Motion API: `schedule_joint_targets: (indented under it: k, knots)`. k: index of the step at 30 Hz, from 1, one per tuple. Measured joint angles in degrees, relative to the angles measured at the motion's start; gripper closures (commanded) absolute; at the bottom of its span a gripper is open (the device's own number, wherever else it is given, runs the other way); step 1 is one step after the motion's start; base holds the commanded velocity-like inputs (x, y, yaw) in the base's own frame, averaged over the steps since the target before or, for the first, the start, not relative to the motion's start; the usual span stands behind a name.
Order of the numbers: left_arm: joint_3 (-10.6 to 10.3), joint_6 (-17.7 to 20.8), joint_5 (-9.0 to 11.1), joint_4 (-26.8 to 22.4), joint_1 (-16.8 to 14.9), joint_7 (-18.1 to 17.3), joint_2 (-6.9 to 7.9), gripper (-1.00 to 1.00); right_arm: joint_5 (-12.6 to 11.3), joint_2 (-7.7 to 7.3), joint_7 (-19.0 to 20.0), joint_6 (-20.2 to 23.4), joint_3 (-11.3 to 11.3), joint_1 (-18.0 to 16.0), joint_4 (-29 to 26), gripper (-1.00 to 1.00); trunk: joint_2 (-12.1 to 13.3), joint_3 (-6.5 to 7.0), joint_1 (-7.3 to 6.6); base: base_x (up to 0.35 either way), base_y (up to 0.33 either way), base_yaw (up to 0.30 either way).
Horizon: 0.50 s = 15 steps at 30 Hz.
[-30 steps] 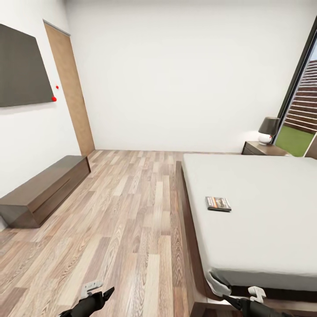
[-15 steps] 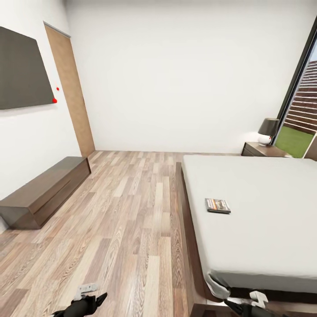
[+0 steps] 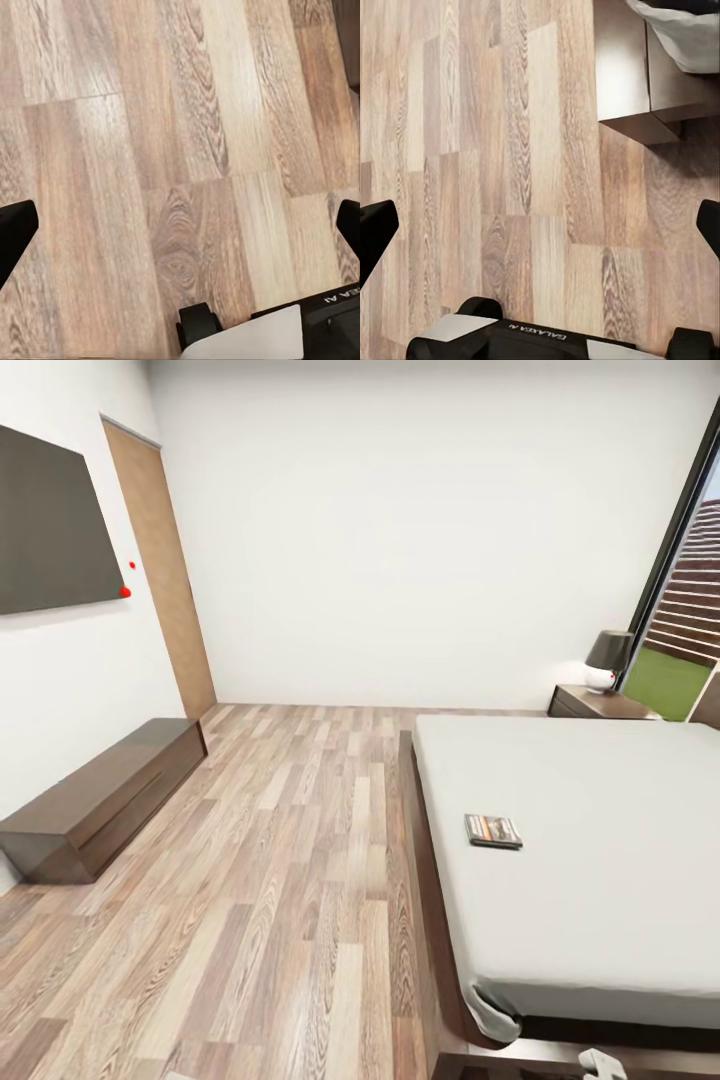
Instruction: In the bedroom, move the book from the bed onto either nightstand, and place the two sandals side by side next to the bed.
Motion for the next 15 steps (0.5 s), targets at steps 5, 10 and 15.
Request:
schedule_joint_targets:
  k: [5, 10, 15]
  knots:
    - [-0.11, 0.09, -0.31, 0.04, 0.1, 3.54, -1.17, -1.0, 0.0, 0.0, -0.48, -0.03, 0.0, 0.0, 0.02, -1.0, 2.01, 0.9, -1.1, 0.0, 0.0, 0.0]
    - [-0.13, 0.11, -0.39, 0.04, 0.16, 4.68, -1.62, -1.0, 0.03, 0.0, -1.0, -0.03, 0.05, 0.0, 0.02, -1.0, 4.01, 1.8, -2.2, 0.0, 0.0, 0.0]
    - [-0.13, 0.11, -0.4, 0.05, 0.17, 4.89, -1.7, -1.0, 0.63, 1.09, -15.8, 0.09, 0.6, 0.01, -0.01, -1.0, 6.02, 2.7, -3.29, 0.0, 0.0, 0.0]
